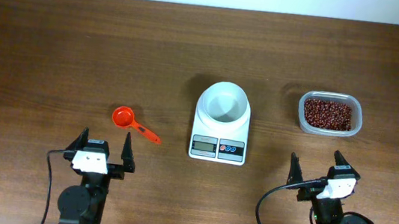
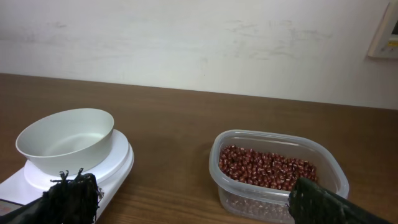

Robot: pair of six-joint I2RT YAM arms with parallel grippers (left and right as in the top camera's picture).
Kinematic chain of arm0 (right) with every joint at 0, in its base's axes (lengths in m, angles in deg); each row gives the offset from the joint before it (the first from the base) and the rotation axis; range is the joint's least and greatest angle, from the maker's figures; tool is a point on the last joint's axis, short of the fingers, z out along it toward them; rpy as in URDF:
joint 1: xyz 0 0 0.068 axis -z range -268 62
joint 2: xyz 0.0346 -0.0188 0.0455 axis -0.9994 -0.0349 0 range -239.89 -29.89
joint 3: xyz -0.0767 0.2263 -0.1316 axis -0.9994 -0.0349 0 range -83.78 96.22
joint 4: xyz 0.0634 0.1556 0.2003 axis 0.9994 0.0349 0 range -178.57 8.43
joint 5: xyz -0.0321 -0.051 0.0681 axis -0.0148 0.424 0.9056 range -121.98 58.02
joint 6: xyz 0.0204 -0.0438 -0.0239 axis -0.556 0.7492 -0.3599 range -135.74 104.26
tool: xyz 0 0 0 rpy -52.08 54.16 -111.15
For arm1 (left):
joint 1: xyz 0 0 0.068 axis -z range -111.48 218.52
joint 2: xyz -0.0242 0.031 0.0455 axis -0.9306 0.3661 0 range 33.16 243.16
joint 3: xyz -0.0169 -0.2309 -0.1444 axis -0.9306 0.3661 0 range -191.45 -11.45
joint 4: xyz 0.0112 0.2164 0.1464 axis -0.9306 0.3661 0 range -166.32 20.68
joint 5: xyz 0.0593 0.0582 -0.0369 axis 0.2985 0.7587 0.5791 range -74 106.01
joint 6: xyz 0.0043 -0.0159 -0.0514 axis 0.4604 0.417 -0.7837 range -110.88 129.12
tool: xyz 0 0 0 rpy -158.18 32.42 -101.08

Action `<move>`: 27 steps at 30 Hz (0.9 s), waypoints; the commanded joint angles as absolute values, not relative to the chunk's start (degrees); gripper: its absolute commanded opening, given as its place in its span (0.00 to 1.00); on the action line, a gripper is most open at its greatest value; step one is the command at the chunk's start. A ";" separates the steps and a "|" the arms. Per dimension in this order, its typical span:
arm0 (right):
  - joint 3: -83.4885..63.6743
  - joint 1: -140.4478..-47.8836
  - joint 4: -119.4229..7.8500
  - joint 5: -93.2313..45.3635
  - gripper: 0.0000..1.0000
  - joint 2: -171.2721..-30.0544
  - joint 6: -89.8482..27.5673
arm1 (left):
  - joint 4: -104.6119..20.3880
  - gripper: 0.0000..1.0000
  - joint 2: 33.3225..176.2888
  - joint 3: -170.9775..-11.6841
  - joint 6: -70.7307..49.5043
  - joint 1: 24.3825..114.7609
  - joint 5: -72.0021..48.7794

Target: Scoop and weigh 50g on scale

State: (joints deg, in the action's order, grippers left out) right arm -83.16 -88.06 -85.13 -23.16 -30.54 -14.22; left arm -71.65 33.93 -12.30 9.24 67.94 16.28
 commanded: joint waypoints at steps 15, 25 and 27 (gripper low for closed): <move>-83.47 -88.32 -84.74 -23.64 0.99 -30.29 -14.49 | -71.59 0.99 33.50 -11.97 8.70 67.62 16.87; -83.47 -88.32 -84.71 -23.64 0.99 -30.29 -14.49 | -73.44 0.99 33.50 -11.99 8.68 67.62 15.80; -83.47 -88.32 -84.74 -23.64 0.99 -30.29 -14.49 | -73.75 0.99 33.50 -11.99 8.68 67.62 15.80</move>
